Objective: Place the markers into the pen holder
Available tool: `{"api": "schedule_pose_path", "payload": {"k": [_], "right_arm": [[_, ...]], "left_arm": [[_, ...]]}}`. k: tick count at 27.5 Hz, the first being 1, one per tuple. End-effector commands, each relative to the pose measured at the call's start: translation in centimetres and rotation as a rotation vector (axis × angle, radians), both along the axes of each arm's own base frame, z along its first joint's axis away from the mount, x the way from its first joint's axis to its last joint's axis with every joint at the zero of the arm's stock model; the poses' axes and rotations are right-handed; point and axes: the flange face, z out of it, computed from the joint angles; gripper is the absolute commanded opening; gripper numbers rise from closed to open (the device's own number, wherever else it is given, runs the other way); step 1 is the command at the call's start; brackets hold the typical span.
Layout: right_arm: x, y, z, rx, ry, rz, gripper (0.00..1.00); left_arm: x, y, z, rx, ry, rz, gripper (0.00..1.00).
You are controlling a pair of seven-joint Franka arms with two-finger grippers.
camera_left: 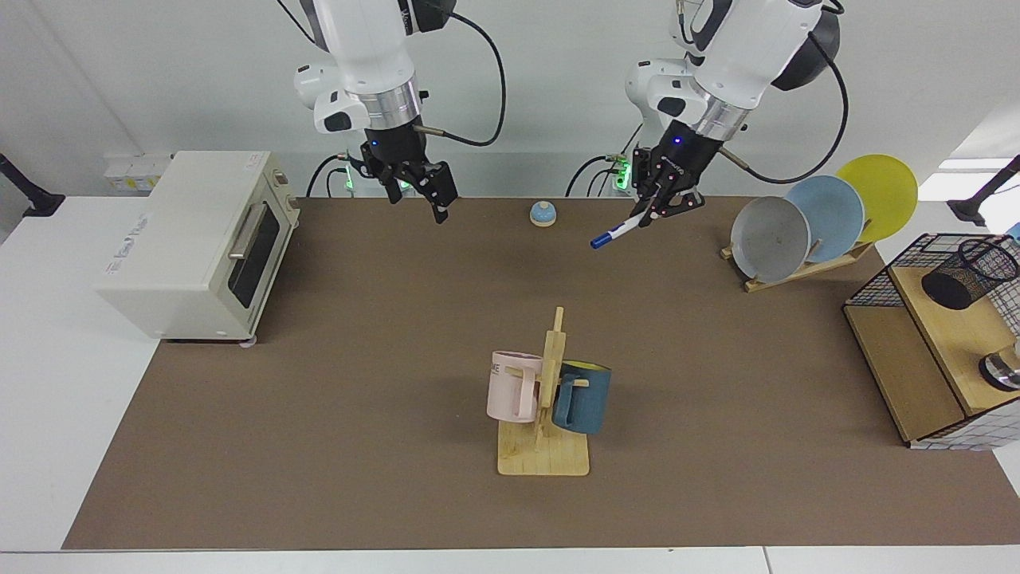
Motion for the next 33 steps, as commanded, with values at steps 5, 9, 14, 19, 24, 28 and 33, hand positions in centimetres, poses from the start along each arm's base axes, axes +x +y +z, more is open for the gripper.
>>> {"api": "schedule_pose_path", "payload": {"k": [5, 9, 14, 19, 24, 28, 33], "right_arm": [[0.1, -3.7, -0.3, -0.082, 0.035, 0.455, 1.00], [0.1, -4.2, -0.3, -0.131, 0.040, 0.509, 1.00], [-0.5, -5.5, 0.1, -0.158, 0.068, 0.584, 1.00], [-0.9, -6.3, 0.7, -0.148, 0.075, 0.588, 1.00], [-1.5, -6.7, 1.2, -0.136, 0.081, 0.582, 1.00], [-2.0, -6.8, 1.9, -0.135, 0.074, 0.577, 1.00], [-2.0, -7.5, 1.9, -0.106, 0.085, 0.555, 1.00]], "left_arm": [[0.4, 2.6, -0.4, 0.100, -0.005, 0.105, 0.00], [0.6, 4.3, -0.4, 0.109, 0.011, 0.134, 0.00], [0.4, 6.1, -0.5, 0.166, 0.037, 0.148, 0.00], [0.1, 6.8, -0.1, 0.218, 0.056, 0.156, 0.00], [0.0, 7.6, 1.2, 0.298, 0.059, 0.222, 0.00], [0.3, 8.7, 2.2, 0.337, 0.063, 0.287, 0.00], [0.3, 9.8, 3.1, 0.412, 0.048, 0.293, 0.00]]}}
